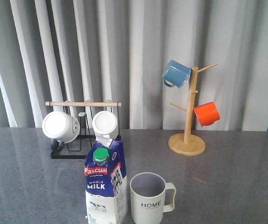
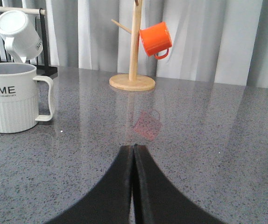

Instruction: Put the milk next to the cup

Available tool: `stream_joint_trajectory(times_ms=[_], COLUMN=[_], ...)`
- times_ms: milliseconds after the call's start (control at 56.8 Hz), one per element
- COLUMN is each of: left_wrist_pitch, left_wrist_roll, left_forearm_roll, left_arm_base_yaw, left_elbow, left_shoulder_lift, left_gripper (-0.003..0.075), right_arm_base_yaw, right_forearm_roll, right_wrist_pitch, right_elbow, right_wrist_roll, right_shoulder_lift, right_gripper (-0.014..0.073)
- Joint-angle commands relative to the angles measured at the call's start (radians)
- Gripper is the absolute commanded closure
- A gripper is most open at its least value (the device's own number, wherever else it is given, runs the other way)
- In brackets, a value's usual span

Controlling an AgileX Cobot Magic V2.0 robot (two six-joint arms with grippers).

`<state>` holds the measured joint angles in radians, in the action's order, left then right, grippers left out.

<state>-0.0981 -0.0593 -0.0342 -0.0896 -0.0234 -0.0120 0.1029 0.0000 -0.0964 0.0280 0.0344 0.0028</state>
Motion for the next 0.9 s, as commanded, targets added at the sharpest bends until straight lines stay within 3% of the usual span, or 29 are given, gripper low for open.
stream_joint_trajectory(times_ms=[0, 247, 881], left_wrist_pitch=[0.076, 0.076, 0.076], left_wrist_roll=[-0.004, -0.004, -0.004], left_forearm_roll=[0.001, 0.001, 0.001], left_arm_base_yaw=[-0.002, -0.002, -0.002], left_elbow=[0.021, 0.021, 0.021], left_shoulder_lift=[-0.012, -0.012, -0.012], left_gripper=[0.0726, 0.0726, 0.0726], right_arm_base_yaw=[-0.010, -0.107, -0.108], right_forearm_roll=[0.000, 0.000, 0.000], right_wrist_pitch=[0.096, 0.079, 0.080], right_elbow=[0.009, 0.009, 0.009], right_wrist_roll=[0.023, -0.015, -0.014], right_shoulder_lift=[0.009, 0.009, 0.009], right_gripper=[0.0602, 0.0602, 0.0602])
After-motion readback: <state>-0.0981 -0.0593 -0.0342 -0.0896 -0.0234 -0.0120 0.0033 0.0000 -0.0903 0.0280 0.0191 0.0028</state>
